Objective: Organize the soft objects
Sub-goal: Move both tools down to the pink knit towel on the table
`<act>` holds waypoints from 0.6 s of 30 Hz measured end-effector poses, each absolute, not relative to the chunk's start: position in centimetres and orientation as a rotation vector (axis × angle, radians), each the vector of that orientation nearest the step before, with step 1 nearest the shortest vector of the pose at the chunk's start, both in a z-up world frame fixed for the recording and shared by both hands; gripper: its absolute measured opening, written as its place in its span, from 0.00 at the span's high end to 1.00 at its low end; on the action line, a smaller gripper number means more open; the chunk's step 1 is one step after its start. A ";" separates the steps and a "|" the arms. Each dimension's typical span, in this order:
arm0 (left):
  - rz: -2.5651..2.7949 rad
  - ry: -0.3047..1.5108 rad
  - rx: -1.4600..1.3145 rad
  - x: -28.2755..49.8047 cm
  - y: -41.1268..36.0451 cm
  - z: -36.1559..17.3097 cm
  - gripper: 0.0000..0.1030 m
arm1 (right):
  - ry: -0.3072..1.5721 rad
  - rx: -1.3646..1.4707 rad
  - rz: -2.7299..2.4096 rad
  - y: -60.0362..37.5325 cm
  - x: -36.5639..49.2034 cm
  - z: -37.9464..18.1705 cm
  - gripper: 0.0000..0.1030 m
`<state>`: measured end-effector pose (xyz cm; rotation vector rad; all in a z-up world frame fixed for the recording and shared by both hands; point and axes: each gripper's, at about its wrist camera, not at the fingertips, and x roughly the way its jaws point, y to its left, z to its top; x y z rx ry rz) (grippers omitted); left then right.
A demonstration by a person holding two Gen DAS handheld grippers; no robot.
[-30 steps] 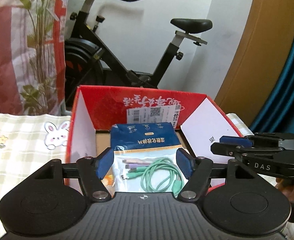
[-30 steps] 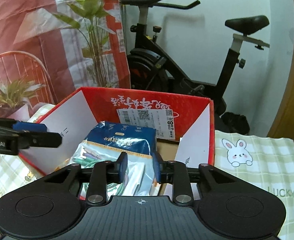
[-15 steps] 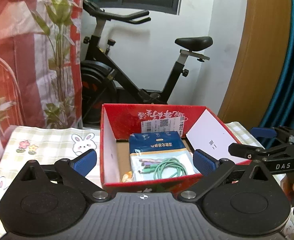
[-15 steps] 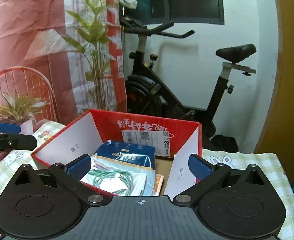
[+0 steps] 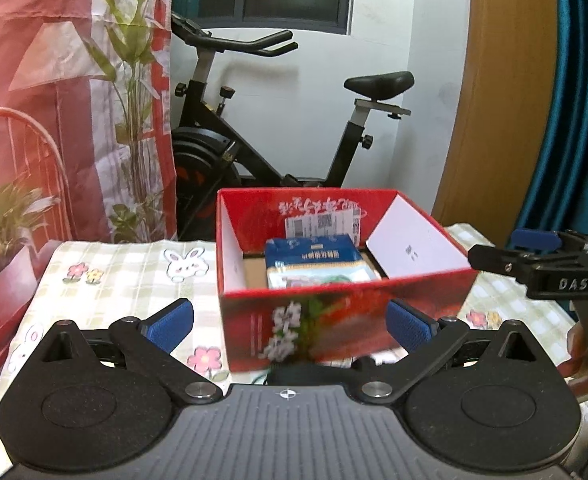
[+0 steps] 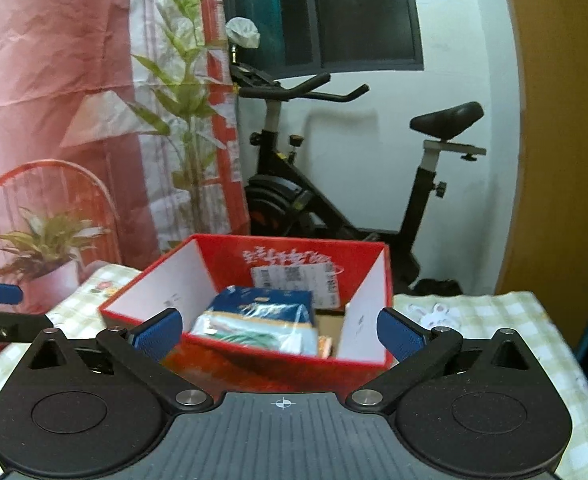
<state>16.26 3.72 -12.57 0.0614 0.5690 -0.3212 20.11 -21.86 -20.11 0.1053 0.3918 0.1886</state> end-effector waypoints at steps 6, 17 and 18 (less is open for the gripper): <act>-0.313 0.597 0.032 13.9 5.0 -13.8 0.00 | 0.422 0.182 0.223 -22.7 17.6 -21.6 0.00; -0.317 0.711 -0.027 12.1 5.9 -18.8 0.01 | 0.602 0.133 0.269 -21.1 13.8 -27.0 0.00; -0.320 0.724 -0.039 11.9 5.9 -19.3 0.01 | 0.620 0.121 0.295 -20.8 13.3 -27.4 0.00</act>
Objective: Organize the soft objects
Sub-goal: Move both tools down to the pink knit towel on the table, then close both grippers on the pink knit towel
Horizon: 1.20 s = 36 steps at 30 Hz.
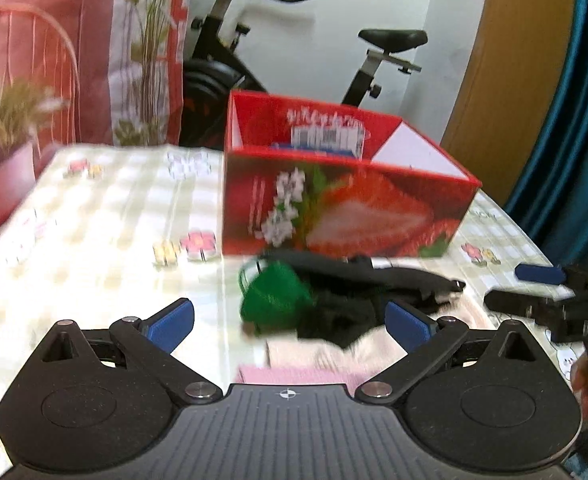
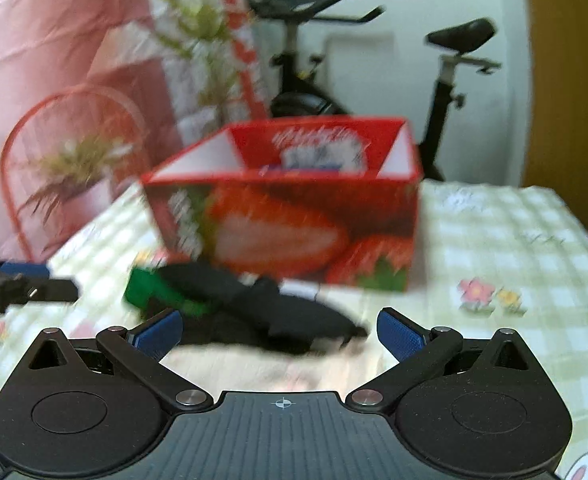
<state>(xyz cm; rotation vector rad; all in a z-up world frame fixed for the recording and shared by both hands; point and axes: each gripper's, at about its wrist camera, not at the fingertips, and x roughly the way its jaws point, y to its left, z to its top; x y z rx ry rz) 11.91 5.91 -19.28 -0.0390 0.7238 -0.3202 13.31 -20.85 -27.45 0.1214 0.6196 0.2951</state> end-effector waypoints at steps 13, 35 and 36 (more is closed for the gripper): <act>-0.362 0.831 -0.153 10.1 6.9 -23.1 0.26 | 0.856 0.069 0.299 -19.6 10.2 -30.8 0.01; -0.371 0.921 -0.213 10.7 6.6 -26.3 0.39 | 0.929 -0.019 0.412 -17.0 13.3 -32.6 0.55; -0.371 0.923 -0.214 10.8 6.6 -26.3 0.40 | 0.929 -0.014 0.415 -17.0 13.7 -32.6 0.56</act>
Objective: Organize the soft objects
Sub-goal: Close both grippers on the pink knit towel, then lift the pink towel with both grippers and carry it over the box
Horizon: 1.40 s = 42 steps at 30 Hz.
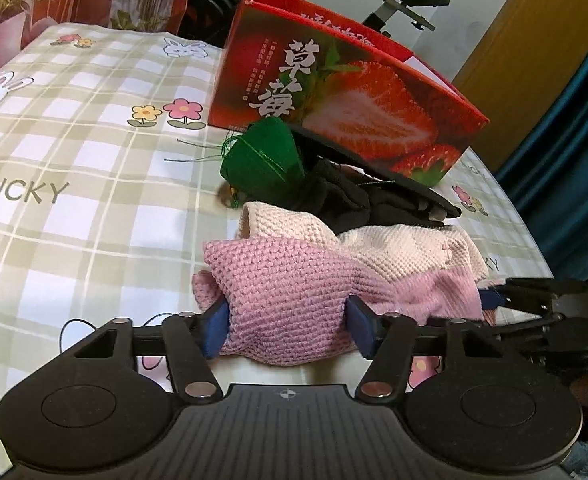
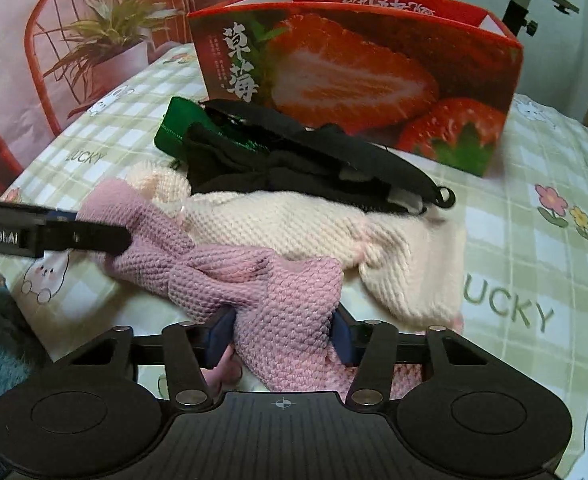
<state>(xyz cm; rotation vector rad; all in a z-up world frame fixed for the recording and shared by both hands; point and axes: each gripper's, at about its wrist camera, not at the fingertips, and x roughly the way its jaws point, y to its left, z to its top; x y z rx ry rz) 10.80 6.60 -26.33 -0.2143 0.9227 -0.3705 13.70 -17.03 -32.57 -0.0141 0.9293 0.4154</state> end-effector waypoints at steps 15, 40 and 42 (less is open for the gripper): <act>-0.332 0.963 -0.272 15.0 7.1 -26.3 0.42 | 0.890 0.015 0.420 -17.0 17.3 -33.0 0.58; -0.348 0.881 -0.218 12.8 7.1 -26.9 0.45 | 0.847 0.272 0.417 -20.7 14.9 -33.8 0.76; -0.362 0.878 -0.226 12.6 7.3 -26.8 0.48 | 0.838 0.266 0.419 -20.6 14.9 -33.7 0.77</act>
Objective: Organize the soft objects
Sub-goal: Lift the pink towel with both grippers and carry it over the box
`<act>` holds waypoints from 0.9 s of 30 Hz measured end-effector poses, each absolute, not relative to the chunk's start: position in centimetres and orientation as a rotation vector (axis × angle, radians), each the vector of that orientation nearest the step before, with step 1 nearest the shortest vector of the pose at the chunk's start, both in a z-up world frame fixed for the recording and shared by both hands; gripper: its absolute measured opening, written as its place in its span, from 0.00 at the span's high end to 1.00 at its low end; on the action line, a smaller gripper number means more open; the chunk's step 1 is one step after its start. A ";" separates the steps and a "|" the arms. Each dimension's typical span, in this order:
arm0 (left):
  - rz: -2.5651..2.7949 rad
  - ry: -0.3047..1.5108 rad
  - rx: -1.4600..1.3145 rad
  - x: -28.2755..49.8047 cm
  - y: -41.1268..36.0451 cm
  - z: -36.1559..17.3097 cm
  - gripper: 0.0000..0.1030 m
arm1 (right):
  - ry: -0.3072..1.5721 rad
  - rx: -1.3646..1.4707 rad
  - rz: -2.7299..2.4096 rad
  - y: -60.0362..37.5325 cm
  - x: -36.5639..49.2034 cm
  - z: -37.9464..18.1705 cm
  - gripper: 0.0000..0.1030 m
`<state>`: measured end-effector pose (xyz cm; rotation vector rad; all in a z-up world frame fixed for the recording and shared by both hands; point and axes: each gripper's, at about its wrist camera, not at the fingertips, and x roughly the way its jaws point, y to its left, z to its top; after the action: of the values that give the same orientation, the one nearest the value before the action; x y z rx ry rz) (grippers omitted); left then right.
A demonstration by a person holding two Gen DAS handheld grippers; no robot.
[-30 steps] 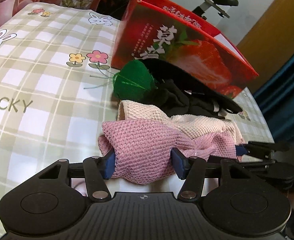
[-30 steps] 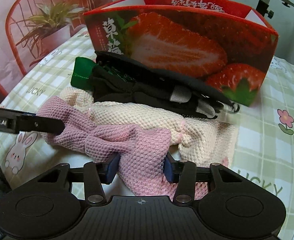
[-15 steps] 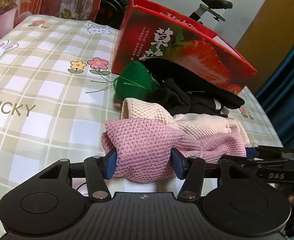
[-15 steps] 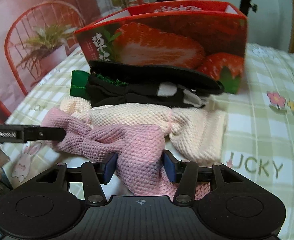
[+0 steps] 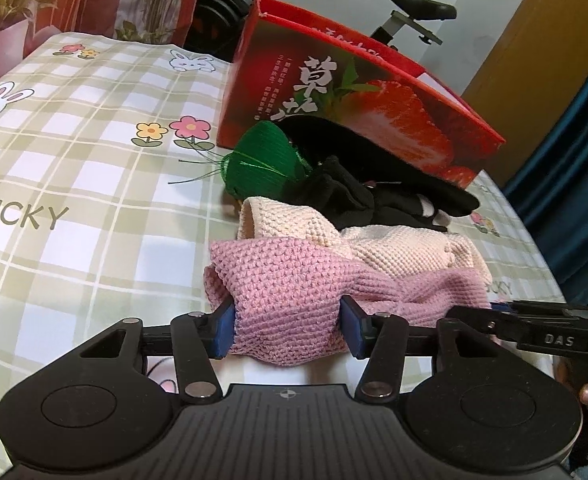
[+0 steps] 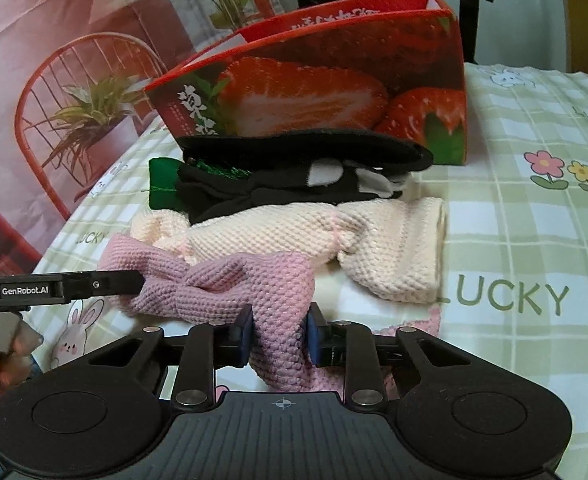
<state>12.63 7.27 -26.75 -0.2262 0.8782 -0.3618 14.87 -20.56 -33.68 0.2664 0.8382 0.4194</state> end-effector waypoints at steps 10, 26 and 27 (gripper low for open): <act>-0.396 0.776 -0.213 11.3 7.1 -24.8 0.68 | 0.711 0.255 0.438 -20.6 13.8 -31.5 0.81; -0.415 0.650 -0.182 10.3 7.3 -21.9 0.69 | 0.598 0.268 0.455 -21.1 13.3 -28.9 0.82; -0.417 0.629 -0.171 10.1 7.3 -21.2 0.69 | 0.588 0.270 0.457 -21.1 13.3 -28.5 0.82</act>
<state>10.13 7.32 -21.23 -0.1712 0.6294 -0.4172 13.32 -21.13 -28.50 0.2702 0.5877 0.4573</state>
